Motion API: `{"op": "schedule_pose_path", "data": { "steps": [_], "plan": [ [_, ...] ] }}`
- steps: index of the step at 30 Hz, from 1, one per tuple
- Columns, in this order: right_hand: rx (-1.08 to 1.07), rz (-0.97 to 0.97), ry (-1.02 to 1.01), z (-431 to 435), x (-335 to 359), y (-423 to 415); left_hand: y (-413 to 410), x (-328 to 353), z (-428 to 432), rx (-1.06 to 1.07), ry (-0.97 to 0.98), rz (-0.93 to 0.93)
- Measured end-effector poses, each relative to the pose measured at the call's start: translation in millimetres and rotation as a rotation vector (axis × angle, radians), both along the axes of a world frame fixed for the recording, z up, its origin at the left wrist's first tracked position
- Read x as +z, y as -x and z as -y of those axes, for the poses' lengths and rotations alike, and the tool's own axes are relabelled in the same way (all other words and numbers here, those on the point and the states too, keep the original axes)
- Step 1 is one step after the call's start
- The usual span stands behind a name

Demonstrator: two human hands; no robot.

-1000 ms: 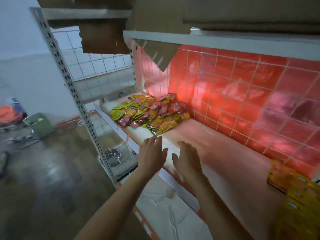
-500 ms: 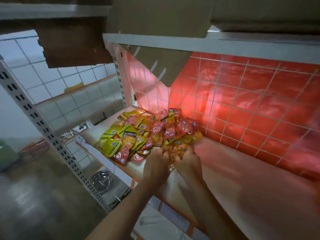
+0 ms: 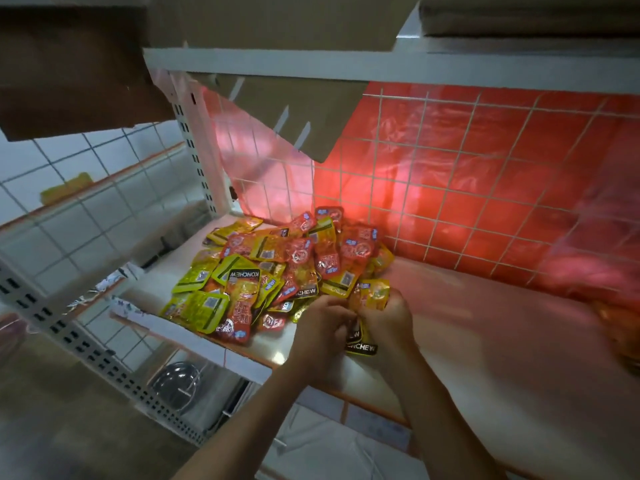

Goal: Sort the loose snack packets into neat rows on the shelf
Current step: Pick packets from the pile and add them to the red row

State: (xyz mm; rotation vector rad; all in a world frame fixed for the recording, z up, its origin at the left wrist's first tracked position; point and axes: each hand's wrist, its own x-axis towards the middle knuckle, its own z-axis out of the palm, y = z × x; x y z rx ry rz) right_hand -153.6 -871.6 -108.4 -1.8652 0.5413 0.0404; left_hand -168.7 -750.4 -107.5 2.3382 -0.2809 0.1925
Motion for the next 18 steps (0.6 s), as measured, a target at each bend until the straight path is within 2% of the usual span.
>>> {"op": "schedule_pose_path", "data": {
  "steps": [5, 9, 18],
  "plan": [
    [0.001, 0.021, -0.223, 23, -19, 1, 2, 5, 14, 0.081, 0.089, -0.055],
    [-0.033, 0.053, -0.353, 40, 10, 32, 9, 10, 35, 0.087, 0.116, -0.040],
    [-0.194, 0.150, -0.248, 108, 18, 65, 16, 17, 95, -0.011, 0.352, -0.263]
  ]
}}
